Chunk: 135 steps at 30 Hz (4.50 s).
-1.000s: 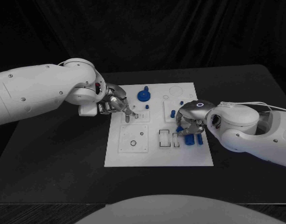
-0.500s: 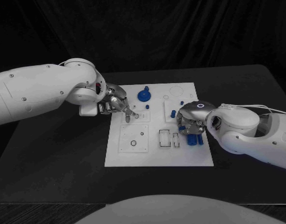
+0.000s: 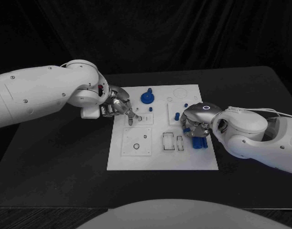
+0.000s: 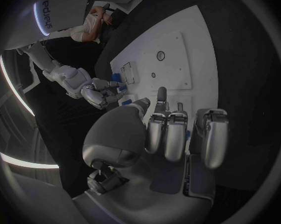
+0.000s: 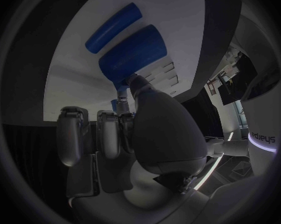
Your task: Assemble the parts on the task board
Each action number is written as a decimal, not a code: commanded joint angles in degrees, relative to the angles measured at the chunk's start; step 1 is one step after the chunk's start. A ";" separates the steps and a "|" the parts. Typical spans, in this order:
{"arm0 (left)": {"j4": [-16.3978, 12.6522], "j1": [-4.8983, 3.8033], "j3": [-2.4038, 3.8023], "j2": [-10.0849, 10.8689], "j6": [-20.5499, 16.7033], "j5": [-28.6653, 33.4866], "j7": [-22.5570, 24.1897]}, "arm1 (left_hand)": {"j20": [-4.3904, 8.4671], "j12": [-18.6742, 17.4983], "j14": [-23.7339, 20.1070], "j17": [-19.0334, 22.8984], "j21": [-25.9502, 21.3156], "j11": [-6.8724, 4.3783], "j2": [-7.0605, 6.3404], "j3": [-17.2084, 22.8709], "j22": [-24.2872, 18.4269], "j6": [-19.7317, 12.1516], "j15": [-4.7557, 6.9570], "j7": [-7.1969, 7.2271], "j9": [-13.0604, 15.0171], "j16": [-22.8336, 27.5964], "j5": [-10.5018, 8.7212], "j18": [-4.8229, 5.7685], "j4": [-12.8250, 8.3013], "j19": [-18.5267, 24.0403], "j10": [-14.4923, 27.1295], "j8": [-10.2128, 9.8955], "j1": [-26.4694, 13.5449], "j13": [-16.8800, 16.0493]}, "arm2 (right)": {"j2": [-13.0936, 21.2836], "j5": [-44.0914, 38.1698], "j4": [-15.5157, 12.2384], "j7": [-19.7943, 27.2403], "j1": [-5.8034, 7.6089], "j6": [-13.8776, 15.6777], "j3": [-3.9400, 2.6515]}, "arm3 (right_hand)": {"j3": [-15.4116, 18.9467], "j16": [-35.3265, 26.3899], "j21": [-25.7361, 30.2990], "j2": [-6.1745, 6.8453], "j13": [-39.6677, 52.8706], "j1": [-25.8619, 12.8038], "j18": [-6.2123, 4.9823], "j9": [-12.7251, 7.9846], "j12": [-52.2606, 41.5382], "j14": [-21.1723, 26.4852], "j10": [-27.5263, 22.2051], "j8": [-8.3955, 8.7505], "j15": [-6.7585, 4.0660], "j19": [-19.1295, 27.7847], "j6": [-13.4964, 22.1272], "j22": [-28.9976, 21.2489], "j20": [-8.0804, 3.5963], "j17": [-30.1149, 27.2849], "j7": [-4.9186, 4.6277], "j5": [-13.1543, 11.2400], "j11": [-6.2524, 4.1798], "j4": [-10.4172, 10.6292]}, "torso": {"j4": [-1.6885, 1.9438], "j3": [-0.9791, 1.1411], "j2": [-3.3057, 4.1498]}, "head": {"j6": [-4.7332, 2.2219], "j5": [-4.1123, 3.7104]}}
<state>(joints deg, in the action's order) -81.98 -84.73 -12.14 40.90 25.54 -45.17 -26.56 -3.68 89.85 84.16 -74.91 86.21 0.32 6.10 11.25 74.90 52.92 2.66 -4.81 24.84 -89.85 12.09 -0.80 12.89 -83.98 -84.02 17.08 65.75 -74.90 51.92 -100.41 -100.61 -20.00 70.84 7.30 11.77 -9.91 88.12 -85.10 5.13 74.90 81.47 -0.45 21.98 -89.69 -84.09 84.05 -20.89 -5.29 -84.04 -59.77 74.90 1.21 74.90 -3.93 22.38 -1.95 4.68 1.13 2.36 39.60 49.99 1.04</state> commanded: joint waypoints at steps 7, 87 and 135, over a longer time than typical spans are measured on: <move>-0.06 0.14 0.05 -0.10 0.39 0.41 1.10 | -0.49 0.15 5.84 -15.09 -0.33 0.50 0.68 0.38 11.32 -0.03 -0.44 -0.35 -0.15 -0.15 0.42 -0.63 0.05 -2.06 -5.98 -0.42 0.15 -15.10 | 0.02 0.83 -1.32 2.43 0.80 5.89 -0.02 | -1.37 -0.28 0.25 -0.19 14.89 0.46 -0.92 2.39 -0.23 -4.82 5.86 0.56 -0.44 -3.36 -3.11 13.29 -0.42 10.07 2.20 -0.77 -0.44 -0.24 | 0.02 0.01 -0.01 | 0.01 0.47; 0.40 0.15 0.05 0.37 0.14 0.41 1.11 | -0.65 0.15 5.84 -15.09 -0.75 0.76 0.14 0.89 11.08 -0.48 -0.62 -0.67 -1.03 -0.15 1.02 -0.74 -1.01 -1.73 -5.98 -1.73 1.33 -15.10 | -23.84 3.78 21.21 7.93 1.96 0.98 -0.03 | -3.42 -0.23 0.64 1.44 14.54 -3.71 -1.01 -2.44 -0.09 -4.81 5.69 12.58 1.89 -3.20 7.02 13.18 1.81 10.18 -1.78 -8.31 2.15 0.26 | 0.03 -0.05 0.00 | 0.01 1.56; 0.54 0.16 0.04 0.40 0.39 0.41 1.41 | -0.73 0.15 5.84 -15.09 -0.83 0.80 0.17 1.37 11.07 -0.40 -0.68 -0.71 -1.45 -0.15 1.42 -0.76 -1.64 -1.68 -5.98 -2.20 2.00 -15.10 | -17.86 7.05 22.45 20.41 2.84 7.86 -0.03 | -0.13 0.66 -1.18 3.55 15.10 -1.98 -0.54 0.65 -0.31 -5.27 5.95 4.49 0.69 -4.07 11.47 13.81 0.63 12.22 -0.52 -5.65 0.87 5.83 | 0.10 0.02 0.03 | 0.01 1.43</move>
<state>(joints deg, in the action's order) -81.33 -84.66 -12.14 41.34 25.45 -45.17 -25.78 -4.09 89.85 83.94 -74.91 85.73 0.72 6.28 12.44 74.90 52.51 2.45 -5.22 23.44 -89.85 13.26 -0.79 11.53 -83.98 -84.02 15.09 67.33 -74.91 34.10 -95.03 -78.28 -3.34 73.83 13.94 11.79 -10.05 88.53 -86.09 8.89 74.91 79.29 -0.45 22.40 -89.69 -83.89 84.04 -15.99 -4.26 -84.03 -48.32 74.93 2.25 74.90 -4.30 16.43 -0.72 10.22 1.19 2.30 39.57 49.99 2.43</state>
